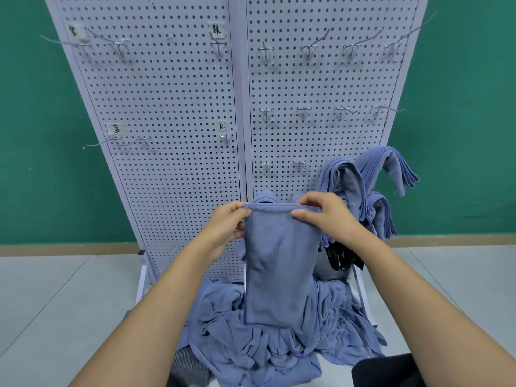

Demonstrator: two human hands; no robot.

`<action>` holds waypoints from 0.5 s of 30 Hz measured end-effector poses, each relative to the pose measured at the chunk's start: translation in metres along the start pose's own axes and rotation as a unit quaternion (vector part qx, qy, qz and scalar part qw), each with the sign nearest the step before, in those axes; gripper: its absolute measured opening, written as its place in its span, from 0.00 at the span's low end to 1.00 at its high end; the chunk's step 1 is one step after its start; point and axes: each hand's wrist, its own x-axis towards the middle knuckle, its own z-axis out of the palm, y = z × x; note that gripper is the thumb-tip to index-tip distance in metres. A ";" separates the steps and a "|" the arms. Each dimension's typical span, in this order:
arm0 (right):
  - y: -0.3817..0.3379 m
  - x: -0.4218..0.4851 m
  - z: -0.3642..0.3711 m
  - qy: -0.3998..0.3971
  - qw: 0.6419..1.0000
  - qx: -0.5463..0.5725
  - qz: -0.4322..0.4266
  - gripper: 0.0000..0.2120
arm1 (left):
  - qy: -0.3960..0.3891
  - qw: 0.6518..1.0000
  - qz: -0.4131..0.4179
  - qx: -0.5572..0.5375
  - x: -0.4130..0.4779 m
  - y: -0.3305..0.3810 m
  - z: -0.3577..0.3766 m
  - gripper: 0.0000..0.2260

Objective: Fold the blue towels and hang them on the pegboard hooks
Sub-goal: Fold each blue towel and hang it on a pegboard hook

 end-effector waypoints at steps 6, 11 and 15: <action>0.002 -0.001 -0.006 0.018 1.000 -0.025 0.009 0.05 | -0.025 0.998 0.046 -0.020 -0.001 0.001 0.016 0.09; -0.002 -0.005 -0.005 -0.064 0.997 -0.040 0.005 0.11 | -0.096 0.992 0.074 -0.045 -0.002 0.004 0.028 0.08; 0.001 -0.004 0.005 -0.090 0.994 -0.055 0.002 0.17 | -0.078 0.994 0.062 -0.036 0.002 0.001 0.032 0.06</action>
